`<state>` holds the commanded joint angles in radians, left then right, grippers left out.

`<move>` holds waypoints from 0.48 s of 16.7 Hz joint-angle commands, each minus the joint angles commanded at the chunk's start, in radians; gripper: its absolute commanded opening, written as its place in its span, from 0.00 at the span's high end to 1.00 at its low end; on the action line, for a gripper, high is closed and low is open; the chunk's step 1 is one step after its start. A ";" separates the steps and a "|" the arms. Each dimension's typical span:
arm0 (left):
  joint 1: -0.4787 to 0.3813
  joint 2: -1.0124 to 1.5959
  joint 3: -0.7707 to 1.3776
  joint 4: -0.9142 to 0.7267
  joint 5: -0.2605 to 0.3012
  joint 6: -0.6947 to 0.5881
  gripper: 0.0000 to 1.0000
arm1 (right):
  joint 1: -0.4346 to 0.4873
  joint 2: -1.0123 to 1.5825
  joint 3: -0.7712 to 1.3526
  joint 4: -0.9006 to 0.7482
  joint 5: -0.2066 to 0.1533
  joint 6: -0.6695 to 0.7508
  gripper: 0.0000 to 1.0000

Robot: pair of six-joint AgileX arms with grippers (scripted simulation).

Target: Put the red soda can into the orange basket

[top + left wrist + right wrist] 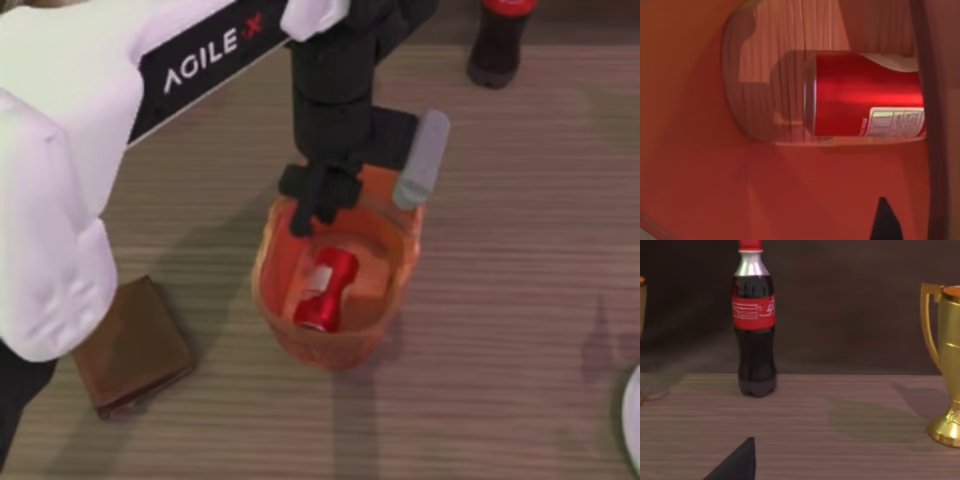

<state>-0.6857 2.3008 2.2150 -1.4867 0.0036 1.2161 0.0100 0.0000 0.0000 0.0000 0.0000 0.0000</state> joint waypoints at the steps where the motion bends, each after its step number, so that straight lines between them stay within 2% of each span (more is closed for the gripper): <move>1: 0.002 0.003 0.014 -0.014 0.000 0.005 1.00 | 0.000 0.000 0.000 0.000 0.000 0.000 0.00; 8: 0.054 0.008 0.214 -0.206 0.000 0.033 1.00 | 0.000 0.000 0.000 0.000 0.000 0.000 0.00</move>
